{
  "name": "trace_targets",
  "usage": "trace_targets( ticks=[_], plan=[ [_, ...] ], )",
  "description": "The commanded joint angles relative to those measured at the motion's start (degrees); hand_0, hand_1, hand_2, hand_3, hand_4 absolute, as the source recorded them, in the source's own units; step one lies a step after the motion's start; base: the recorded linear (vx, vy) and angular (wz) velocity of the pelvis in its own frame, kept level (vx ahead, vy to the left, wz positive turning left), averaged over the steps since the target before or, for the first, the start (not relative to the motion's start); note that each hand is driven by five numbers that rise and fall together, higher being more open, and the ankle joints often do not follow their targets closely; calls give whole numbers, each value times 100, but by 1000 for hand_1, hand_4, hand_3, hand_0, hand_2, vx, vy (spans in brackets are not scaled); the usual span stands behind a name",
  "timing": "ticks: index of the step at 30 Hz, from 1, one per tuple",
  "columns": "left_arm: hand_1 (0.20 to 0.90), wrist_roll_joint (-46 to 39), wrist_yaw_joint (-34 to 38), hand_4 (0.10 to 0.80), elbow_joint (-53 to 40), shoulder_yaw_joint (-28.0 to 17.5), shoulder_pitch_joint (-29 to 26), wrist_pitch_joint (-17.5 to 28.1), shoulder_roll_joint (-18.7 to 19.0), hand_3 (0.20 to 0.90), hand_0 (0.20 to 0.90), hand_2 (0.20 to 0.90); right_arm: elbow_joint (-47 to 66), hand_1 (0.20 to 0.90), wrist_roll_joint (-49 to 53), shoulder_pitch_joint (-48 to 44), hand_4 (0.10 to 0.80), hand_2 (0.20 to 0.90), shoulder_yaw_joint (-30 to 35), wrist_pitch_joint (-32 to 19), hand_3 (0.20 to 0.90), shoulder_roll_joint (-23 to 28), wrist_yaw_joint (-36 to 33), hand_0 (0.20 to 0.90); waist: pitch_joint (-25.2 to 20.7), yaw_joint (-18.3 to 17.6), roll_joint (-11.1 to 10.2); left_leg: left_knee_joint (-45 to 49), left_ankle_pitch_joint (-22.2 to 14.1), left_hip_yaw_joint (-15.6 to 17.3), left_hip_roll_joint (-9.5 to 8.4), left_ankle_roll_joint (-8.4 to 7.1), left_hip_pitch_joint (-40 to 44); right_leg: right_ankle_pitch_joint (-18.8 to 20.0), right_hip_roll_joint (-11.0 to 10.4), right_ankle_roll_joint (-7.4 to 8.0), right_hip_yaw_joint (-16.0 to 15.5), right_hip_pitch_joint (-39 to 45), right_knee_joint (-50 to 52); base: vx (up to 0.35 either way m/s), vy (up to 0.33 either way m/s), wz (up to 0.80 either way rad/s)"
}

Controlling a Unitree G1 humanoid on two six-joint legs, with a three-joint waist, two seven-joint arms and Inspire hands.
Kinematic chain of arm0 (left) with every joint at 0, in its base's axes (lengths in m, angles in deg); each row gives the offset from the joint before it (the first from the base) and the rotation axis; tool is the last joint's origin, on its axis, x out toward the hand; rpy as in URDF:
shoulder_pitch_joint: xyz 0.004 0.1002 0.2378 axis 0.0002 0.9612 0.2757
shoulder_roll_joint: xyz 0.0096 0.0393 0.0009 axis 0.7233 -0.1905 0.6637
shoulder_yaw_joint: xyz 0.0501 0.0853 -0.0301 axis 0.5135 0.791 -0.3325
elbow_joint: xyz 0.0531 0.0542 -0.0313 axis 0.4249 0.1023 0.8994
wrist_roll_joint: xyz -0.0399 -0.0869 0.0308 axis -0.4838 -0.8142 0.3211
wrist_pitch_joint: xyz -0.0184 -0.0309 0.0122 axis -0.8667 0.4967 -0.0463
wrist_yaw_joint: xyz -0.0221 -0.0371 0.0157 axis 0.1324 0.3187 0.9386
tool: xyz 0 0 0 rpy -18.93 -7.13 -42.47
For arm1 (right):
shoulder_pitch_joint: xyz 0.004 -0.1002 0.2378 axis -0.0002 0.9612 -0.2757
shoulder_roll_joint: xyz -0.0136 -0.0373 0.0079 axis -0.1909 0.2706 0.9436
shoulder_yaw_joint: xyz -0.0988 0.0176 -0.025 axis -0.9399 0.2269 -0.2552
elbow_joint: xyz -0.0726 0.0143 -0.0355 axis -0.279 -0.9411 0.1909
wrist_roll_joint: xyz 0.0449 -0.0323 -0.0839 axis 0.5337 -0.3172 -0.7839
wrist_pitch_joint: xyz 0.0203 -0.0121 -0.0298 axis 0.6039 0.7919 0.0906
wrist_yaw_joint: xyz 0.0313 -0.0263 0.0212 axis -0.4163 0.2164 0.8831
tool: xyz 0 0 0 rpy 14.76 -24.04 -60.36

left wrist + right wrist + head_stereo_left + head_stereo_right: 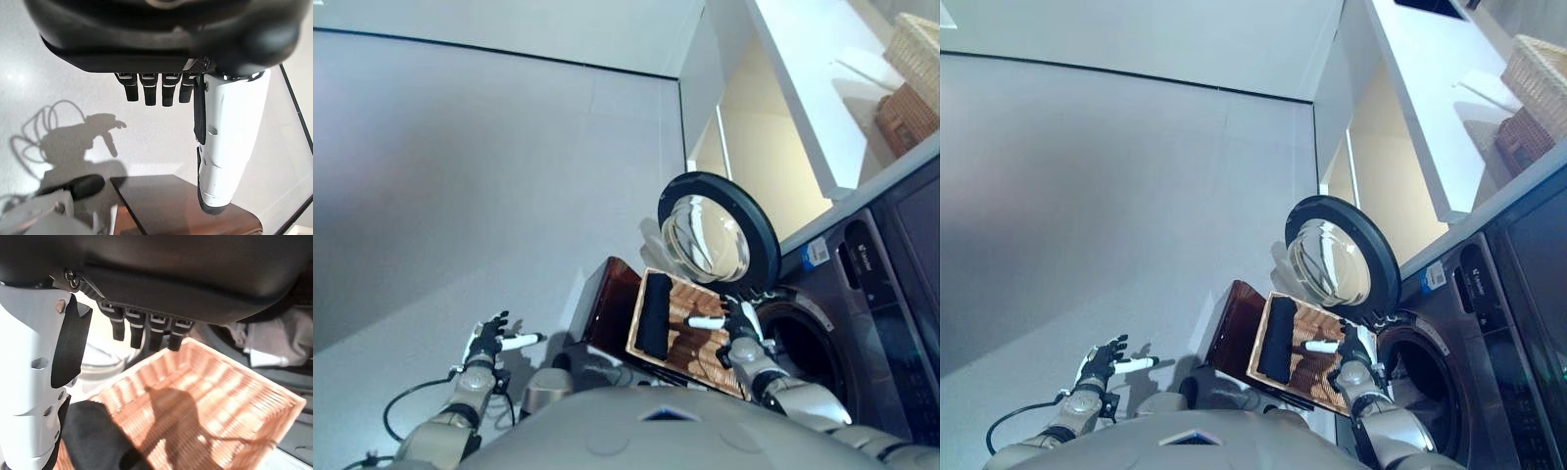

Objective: Pick up the clothes and place them into the washing machine

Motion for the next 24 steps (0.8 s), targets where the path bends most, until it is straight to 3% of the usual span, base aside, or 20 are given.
trace_targets(
  ticks=[1, 12, 24],
  plan=[
    [900, 37, 99, 800, -195, 135, -362, 294, -24, 900, 900, 900, -41, 900, 201, -564, 800, 900, 65, -78, 900, 402, -284, 900, -25, 216, 115, 327, -222, -180, 76, -291, -626, 328, -31, 16, 122, -512, 27, -60, 3, 3],
    [900, -620, 368, 800, -752, 367, -918, 433, 100, 900, 900, 900, 20, 900, 713, -1771, 800, 900, -148, -90, 900, 801, -633, 900, 971, 288, 407, 1074, -164, -296, -42, -268, -2005, 482, -30, -115, 186, -1902, 572, -178, -17, 9],
    [900, -895, 482, 800, -1509, 537, -1055, 539, 48, 900, 900, 900, -410, 900, 1261, -2484, 800, 900, -27, -66, 900, 1180, -800, 900, 1437, 487, 714, 1440, -122, -441, -171, -282, -2816, 424, -19, -201, 143, -2779, 1025, -58, 0, 3]
  ],
)
